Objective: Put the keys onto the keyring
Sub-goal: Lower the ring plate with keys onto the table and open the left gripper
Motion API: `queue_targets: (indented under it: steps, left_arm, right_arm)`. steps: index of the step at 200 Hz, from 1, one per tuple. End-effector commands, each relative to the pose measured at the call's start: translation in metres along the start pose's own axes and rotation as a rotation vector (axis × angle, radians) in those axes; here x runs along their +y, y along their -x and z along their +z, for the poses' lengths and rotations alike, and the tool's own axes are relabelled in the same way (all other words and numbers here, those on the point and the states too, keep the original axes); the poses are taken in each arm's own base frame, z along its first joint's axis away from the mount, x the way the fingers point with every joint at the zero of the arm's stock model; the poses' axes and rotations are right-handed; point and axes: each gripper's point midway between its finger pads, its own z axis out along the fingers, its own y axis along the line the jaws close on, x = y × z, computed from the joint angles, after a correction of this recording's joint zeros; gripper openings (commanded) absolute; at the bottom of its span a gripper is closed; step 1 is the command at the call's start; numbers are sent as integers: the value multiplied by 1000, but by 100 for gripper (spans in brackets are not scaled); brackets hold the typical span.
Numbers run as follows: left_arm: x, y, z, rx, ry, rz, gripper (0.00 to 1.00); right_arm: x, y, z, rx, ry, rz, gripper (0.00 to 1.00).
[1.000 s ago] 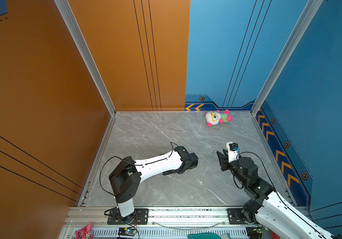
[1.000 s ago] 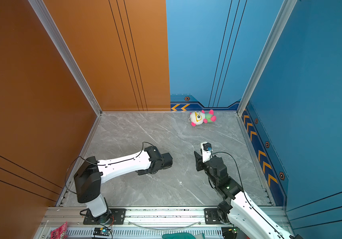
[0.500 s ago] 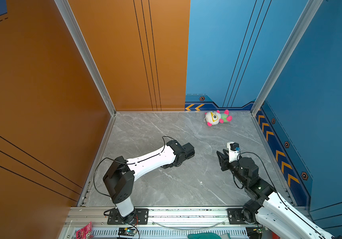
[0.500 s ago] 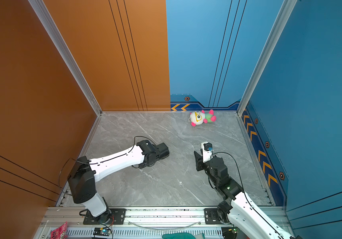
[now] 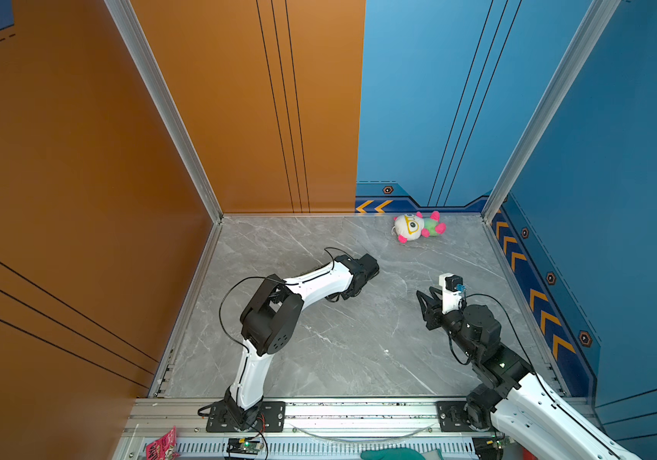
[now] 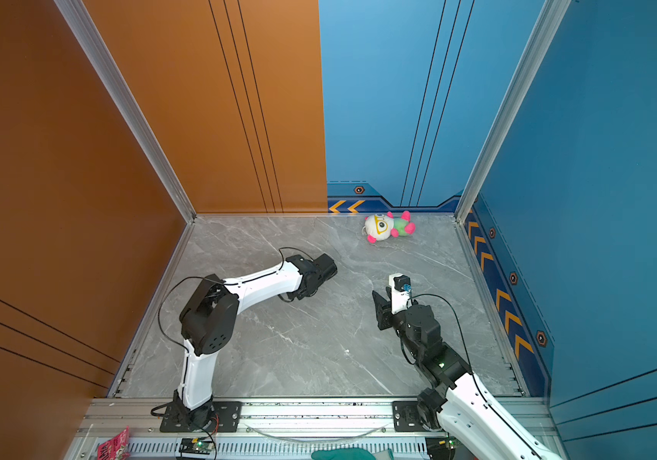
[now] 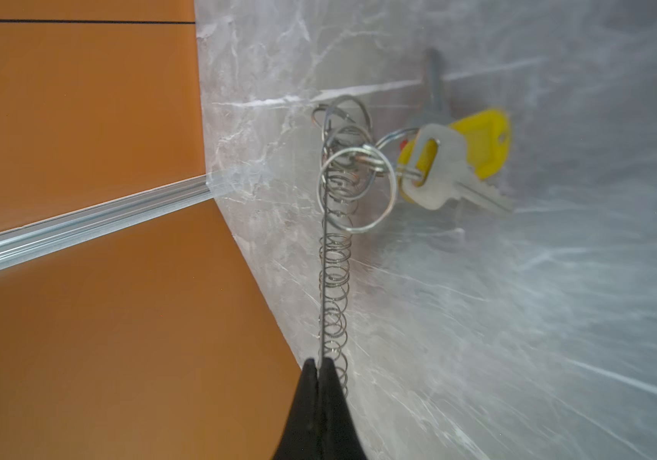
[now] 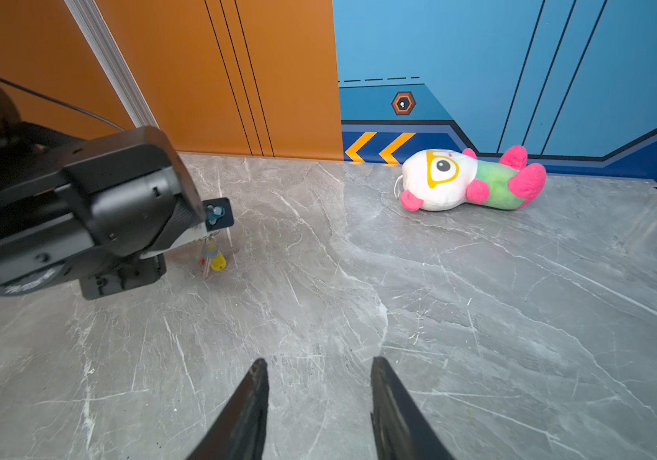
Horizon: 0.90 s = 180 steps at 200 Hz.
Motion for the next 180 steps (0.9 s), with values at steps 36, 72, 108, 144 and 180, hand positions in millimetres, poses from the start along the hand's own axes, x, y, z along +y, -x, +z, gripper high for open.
queue_targets:
  steps: [36, 72, 108, 144, 180]
  left_arm:
    - [48, 49, 12, -26, 113, -31, 0]
    - [18, 47, 20, 1, 111, 73, 0]
    - [-19, 19, 21, 34, 76, 157, 0]
    - [-47, -8, 13, 42, 52, 196, 0]
    - [-67, -26, 5, 39, 14, 203, 4]
  right_arm:
    - [1, -2, -3, 12, 11, 8, 45]
    - [-1, -1, -6, 10, 3, 3, 46]
    - [-2, -3, -5, 14, 2, 3, 46]
    - [-1, -4, -2, 20, 6, 3, 47]
    - [1, -2, 1, 21, 11, 4, 47]
